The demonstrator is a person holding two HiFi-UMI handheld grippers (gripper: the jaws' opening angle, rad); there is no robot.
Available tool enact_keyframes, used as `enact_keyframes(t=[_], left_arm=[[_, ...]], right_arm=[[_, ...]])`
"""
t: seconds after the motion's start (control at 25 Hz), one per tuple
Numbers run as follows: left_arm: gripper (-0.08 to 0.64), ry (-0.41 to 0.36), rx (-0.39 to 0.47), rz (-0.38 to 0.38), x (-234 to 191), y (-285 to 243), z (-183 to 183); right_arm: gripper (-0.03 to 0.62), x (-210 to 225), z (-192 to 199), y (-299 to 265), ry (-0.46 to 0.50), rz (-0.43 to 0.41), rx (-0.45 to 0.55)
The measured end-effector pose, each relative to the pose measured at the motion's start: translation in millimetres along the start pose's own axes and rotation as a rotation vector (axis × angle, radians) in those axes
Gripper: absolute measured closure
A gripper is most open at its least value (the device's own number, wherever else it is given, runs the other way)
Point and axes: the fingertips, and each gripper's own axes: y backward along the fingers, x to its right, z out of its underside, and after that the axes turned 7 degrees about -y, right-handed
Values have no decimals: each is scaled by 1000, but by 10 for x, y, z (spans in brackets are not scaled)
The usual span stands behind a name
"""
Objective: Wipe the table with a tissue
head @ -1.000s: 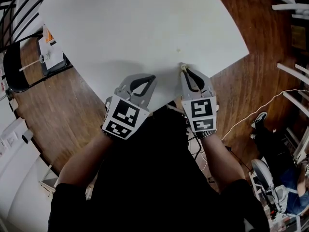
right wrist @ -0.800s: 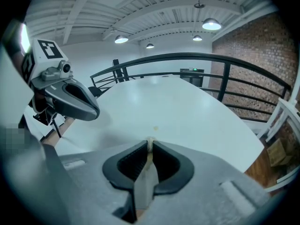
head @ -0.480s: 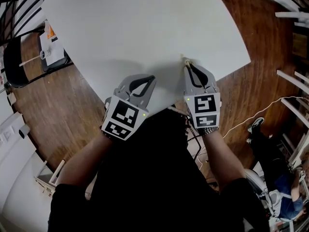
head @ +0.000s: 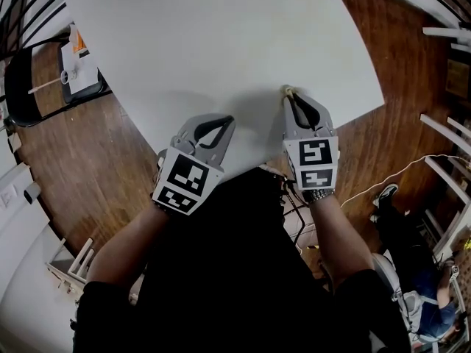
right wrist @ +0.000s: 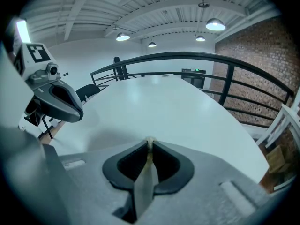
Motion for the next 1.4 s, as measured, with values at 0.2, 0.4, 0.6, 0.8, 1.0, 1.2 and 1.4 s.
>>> enact_keyframes(t=[0.2,0.4,0.6,0.8,1.0,1.2,1.4], left_arm=[[545,11,3,-10,-20,17,-6],[545,22,6,-22,-61,51,27],[545,31,9,-32,-64,82,34],[545,39,12,-42,-98,133,68],[545,48,17,-53,-141,190,112],[545,52,20,-62,-147,234,143],[545,48,31,-66,-124,287,161]], right_arm=[[566,2,-32,-19,7,-5,-3],[566,-42,-61,-61,18,-11,-5],[566,-70,-92,-77,30,-18,-6],[566,-124,-113,-111,40,-24,-9],[566,-202,-127,-156,46,-34,-13],[566,-262,-128,-160,50,-43,-14],[567,-372,-107,-111,59,-53,-10]])
